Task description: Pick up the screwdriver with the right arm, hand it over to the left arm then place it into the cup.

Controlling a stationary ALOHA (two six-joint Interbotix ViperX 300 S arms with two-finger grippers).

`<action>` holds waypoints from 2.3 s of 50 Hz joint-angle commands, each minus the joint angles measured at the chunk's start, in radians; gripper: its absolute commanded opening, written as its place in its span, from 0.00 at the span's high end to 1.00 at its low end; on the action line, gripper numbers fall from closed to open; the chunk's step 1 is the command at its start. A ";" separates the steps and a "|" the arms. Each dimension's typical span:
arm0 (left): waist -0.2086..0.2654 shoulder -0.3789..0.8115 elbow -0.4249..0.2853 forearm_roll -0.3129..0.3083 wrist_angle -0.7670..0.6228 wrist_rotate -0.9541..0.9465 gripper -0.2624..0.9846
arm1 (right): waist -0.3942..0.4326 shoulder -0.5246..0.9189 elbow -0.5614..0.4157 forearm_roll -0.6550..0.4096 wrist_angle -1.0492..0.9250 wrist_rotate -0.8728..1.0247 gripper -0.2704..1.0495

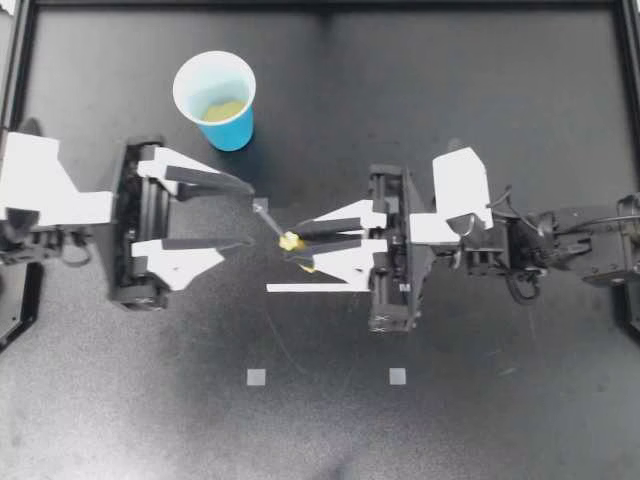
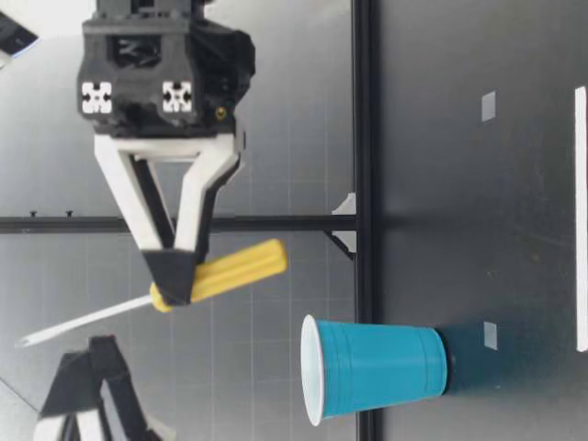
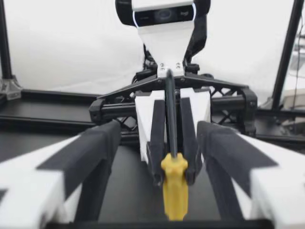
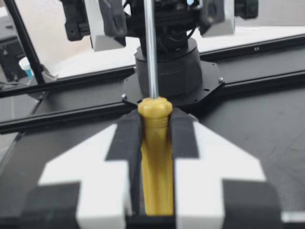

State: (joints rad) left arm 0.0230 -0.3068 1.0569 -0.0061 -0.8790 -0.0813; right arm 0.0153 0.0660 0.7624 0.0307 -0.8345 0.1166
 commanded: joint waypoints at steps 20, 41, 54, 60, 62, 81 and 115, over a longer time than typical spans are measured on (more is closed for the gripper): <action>0.000 0.054 -0.058 0.031 -0.057 -0.023 0.46 | -0.021 -0.009 -0.046 0.000 0.017 -0.020 0.78; 0.000 0.052 -0.054 0.029 -0.057 -0.025 0.80 | -0.023 -0.009 -0.046 0.003 0.020 -0.009 0.72; 0.000 0.048 -0.049 0.029 -0.057 -0.023 0.80 | -0.021 -0.003 -0.049 0.037 0.028 -0.003 0.31; 0.000 0.040 -0.032 0.028 -0.057 -0.009 0.80 | -0.021 -0.012 -0.043 0.044 0.028 -0.008 0.24; 0.002 0.035 -0.018 0.023 -0.057 -0.003 0.79 | -0.023 -0.020 -0.037 0.044 0.028 -0.009 0.25; 0.081 -0.061 0.091 -0.216 -0.060 0.238 0.79 | -0.038 -0.173 0.063 0.044 0.021 -0.009 0.25; 0.391 0.086 0.041 -0.353 -0.061 0.442 0.79 | -0.037 -0.227 0.109 0.044 0.020 -0.008 0.25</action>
State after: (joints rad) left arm 0.4050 -0.2470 1.1305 -0.3605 -0.9281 0.3605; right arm -0.0169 -0.1381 0.8805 0.0736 -0.8038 0.1089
